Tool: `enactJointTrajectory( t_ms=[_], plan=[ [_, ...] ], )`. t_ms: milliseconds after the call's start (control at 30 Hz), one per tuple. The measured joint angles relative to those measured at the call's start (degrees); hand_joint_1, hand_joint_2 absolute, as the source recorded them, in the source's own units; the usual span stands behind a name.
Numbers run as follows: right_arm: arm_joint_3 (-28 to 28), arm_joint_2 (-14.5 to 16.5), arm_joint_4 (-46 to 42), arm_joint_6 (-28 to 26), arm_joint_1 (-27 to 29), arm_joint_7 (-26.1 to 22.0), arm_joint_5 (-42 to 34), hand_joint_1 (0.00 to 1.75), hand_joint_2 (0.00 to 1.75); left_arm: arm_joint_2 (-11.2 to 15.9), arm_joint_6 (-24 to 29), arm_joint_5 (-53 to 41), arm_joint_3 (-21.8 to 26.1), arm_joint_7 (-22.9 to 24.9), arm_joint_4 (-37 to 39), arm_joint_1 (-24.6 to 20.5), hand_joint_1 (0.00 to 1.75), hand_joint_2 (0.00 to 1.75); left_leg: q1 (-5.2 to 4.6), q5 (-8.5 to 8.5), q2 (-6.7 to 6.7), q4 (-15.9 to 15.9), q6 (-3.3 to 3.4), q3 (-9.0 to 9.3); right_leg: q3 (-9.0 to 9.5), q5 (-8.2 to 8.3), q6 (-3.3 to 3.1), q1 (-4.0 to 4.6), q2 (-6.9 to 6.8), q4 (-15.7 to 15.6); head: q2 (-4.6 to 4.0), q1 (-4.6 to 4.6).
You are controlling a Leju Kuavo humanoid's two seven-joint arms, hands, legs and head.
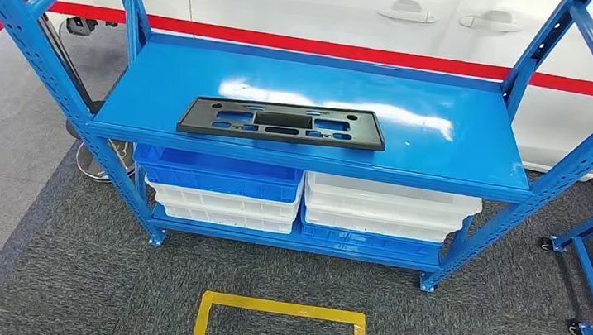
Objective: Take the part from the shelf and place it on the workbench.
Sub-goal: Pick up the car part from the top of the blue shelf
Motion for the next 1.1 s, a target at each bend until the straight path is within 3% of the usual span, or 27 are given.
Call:
enactJointTrajectory(
  t_ms=[200, 567, 767, 900, 1100],
  plan=[
    [3.5, 0.0, 1.4, -3.4, -1.8, -0.2, -0.5, 0.0, 1.75, -2.1, 4.4, -1.9, 4.8, -2.4, 0.7, -2.5, 0.0, 0.0, -0.06, 0.04, 0.01, 0.0, 0.14, -0.11, 0.08, 0.08, 0.12, -0.02, 0.03, 0.0, 0.0, 0.01],
    [5.1, 0.0, 2.4, -11.9, -0.9, -13.2, -2.5, 0.0, 1.75, -3.7, 8.6, -1.9, 16.3, -11.9, 3.1, -0.7, 0.0, 0.0, -0.07, -0.04, -0.13, 0.0, 0.31, -0.29, 0.17, 0.0, 0.24, -0.03, -0.02, -0.1, 0.0, 0.0],
    [5.1, -0.4, -6.4, -13.9, 2.1, -19.1, 1.3, 0.0, 1.75, -4.0, 8.7, -3.3, 19.1, -14.9, 3.8, -0.2, 0.0, 0.0, -0.01, -0.05, -0.15, -0.1, 0.33, -0.36, 0.34, 0.06, 0.34, 0.09, 0.02, -0.3, 0.0, 0.01],
    [4.0, -1.3, -14.8, -14.7, -1.8, -21.8, 3.6, 0.0, 1.75, -3.9, 8.4, -4.5, 20.4, -16.5, 4.3, 0.0, 0.0, 0.0, 0.02, 0.07, 0.43, -0.1, 0.49, -0.1, 0.04, 0.35, 0.61, 0.01, 0.51, -0.4, 0.0, 0.01],
    [3.1, -1.5, -27.5, -14.3, -4.6, -24.4, 8.1, 0.0, 1.75, -3.9, 7.3, -6.8, 22.0, -18.5, 4.8, 0.8, 0.0, 0.0, 0.01, 0.25, 0.02, 0.0, 0.73, -0.08, 0.19, 0.36, 0.67, -0.12, 0.01, -0.5, 0.0, 0.01]
  ],
)
